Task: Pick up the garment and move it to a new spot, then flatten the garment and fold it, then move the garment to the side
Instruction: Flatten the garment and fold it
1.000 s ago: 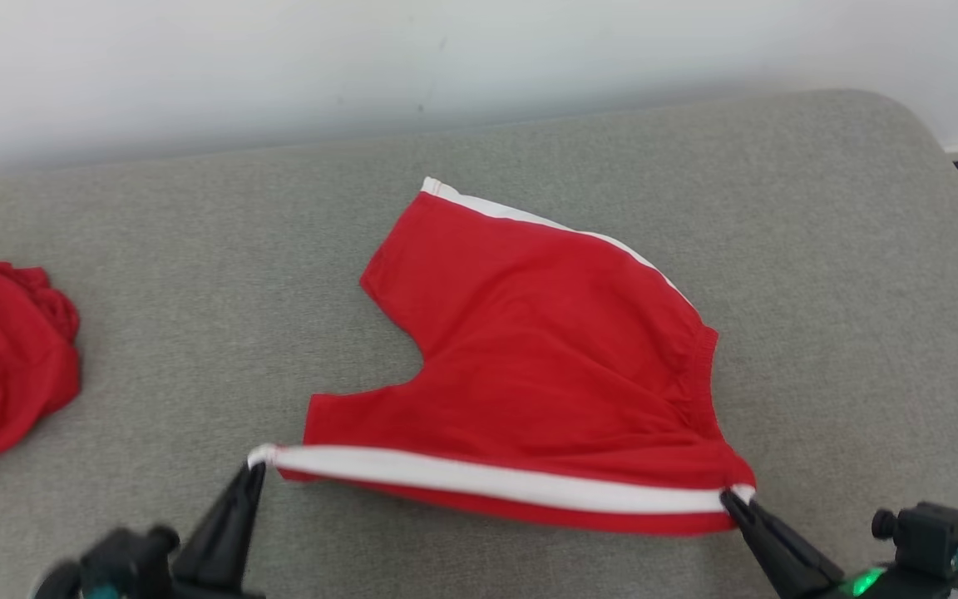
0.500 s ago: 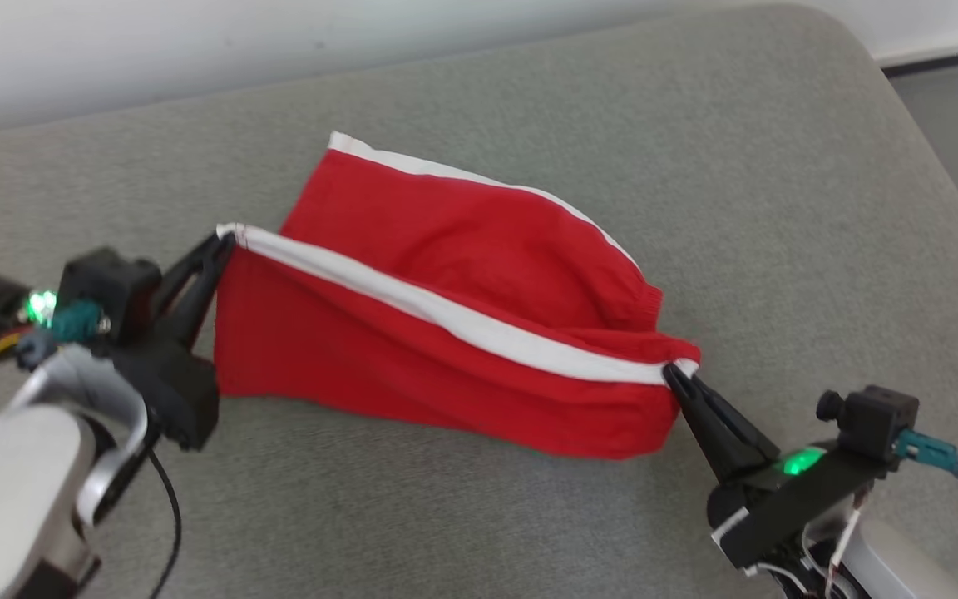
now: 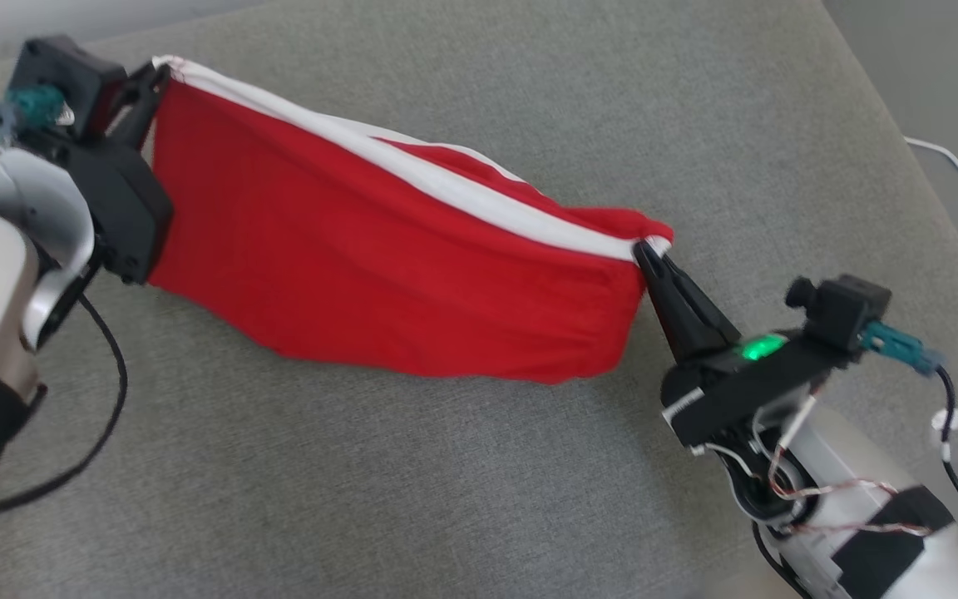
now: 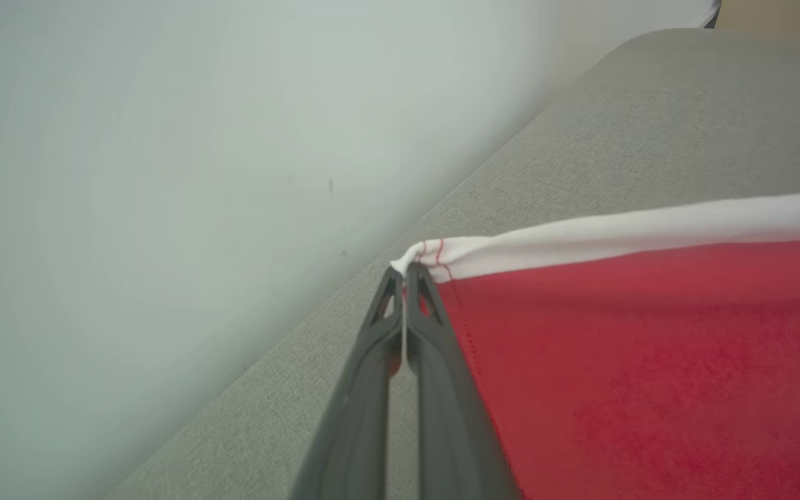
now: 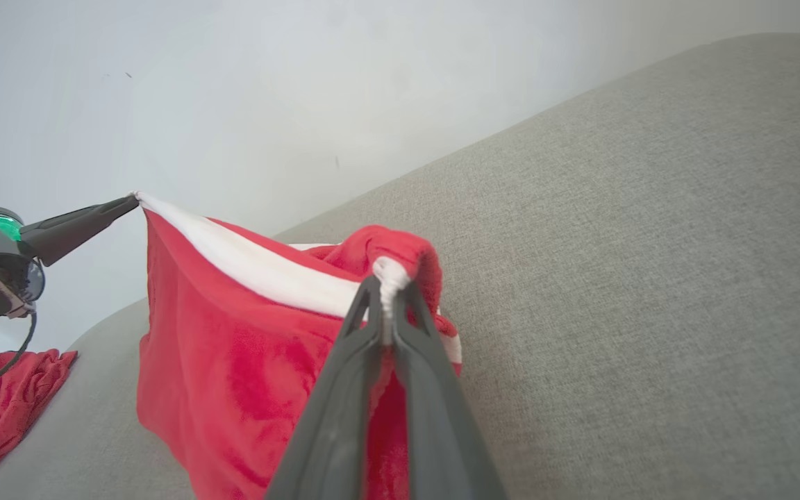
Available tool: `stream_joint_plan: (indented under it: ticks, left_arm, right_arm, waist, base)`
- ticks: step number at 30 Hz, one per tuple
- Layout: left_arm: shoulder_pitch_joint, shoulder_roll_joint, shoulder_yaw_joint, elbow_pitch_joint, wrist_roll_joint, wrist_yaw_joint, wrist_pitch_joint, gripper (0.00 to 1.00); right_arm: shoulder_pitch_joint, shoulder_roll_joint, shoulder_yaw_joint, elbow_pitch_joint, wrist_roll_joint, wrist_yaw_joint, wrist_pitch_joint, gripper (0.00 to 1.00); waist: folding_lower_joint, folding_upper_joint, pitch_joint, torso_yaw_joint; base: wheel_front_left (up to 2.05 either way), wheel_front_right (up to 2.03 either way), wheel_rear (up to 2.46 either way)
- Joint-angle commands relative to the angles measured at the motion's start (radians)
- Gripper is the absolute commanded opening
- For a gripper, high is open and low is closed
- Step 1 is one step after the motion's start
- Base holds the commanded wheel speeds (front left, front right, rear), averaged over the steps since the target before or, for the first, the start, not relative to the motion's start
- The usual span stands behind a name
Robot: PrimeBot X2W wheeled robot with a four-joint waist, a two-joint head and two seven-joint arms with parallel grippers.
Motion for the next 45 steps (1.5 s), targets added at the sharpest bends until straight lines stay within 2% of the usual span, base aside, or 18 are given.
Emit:
stream_joint_plan:
  ticks: [1, 7, 15, 16, 17, 18, 19, 31, 36, 40, 45]
  left_arm:
    - [-0.048, 0.006, -0.019, 0.04, -0.012, 0.002, 0.001, 0.0]
    - [-0.143, -0.019, -0.09, 0.175, -0.027, 0.002, -0.016, 0.0]
    - [-0.183, -0.055, -0.156, 0.28, -0.053, 0.002, -0.095, 0.0]
    - [-0.185, -0.061, -0.161, 0.292, -0.061, 0.002, -0.108, 0.0]
    - [-0.191, -0.064, -0.166, 0.302, -0.065, 0.002, -0.129, 0.36]
    - [-0.192, -0.067, -0.173, 0.313, -0.07, 0.002, -0.145, 0.97]
    - [-0.19, -0.072, -0.18, 0.323, -0.074, 0.002, -0.161, 1.0]
    - [-0.129, -0.091, -0.255, 0.393, -0.184, 0.002, -0.289, 1.0]
    - [-0.088, -0.081, -0.28, 0.405, -0.245, 0.002, -0.292, 1.0]
    - [-0.056, -0.068, -0.318, 0.379, -0.293, 0.002, -0.28, 1.0]
    - [-0.031, -0.034, -0.364, 0.352, -0.328, 0.002, -0.264, 1.0]
  right_arm:
    - [-0.043, 0.025, 0.011, 0.034, 0.004, -0.002, -0.011, 0.0]
    - [-0.145, 0.088, 0.036, 0.16, 0.0, -0.002, -0.034, 0.0]
    - [-0.185, 0.112, 0.048, 0.224, -0.027, -0.002, -0.047, 0.02]
    - [-0.186, 0.114, 0.05, 0.227, -0.027, -0.002, -0.048, 0.4]
    - [-0.187, 0.113, 0.051, 0.225, -0.033, -0.002, -0.048, 0.72]
    - [-0.187, 0.112, 0.048, 0.22, -0.039, -0.002, -0.049, 1.0]
    - [-0.183, 0.11, 0.044, 0.214, -0.047, -0.002, -0.049, 1.0]
    - [-0.019, 0.049, -0.064, 0.056, -0.236, -0.002, -0.049, 1.0]
    - [0.057, 0.063, -0.146, -0.022, -0.339, -0.002, -0.048, 1.0]
    - [0.146, 0.11, -0.243, -0.082, -0.381, -0.002, -0.048, 1.0]
    - [0.242, 0.158, -0.308, -0.151, -0.456, -0.002, -0.048, 1.0]
  waist:
    - [-0.0002, -0.0002, 0.041, -0.036]
    - [-0.0002, -0.0002, 0.071, -0.047]
    - [-0.0002, -0.0002, 0.08, -0.047]
    - [-0.0002, -0.0002, 0.08, -0.047]
    - [-0.0002, -0.0002, 0.079, -0.047]
    - [-0.0002, -0.0002, 0.076, -0.046]
    - [-0.0002, -0.0002, 0.071, -0.045]
    - [-0.0002, -0.0002, -0.06, -0.018]
    - [-0.0002, -0.0002, -0.108, -0.018]
    - [-0.0002, -0.0002, -0.134, -0.017]
    - [-0.0002, -0.0002, -0.145, -0.024]
  base:
    - [0.0, 0.0, 0.0]
    - [0.0, 0.0, 0.0]
    - [0.0, 0.0, 0.0]
    - [0.0, 0.0, 0.0]
    - [0.0, 0.0, 0.0]
    - [0.0, 0.0, 0.0]
    - [0.0, 0.0, 0.0]
    - [0.0, 0.0, 0.0]
    - [0.0, 0.0, 0.0]
    - [0.0, 0.0, 0.0]
    - [0.0, 0.0, 0.0]
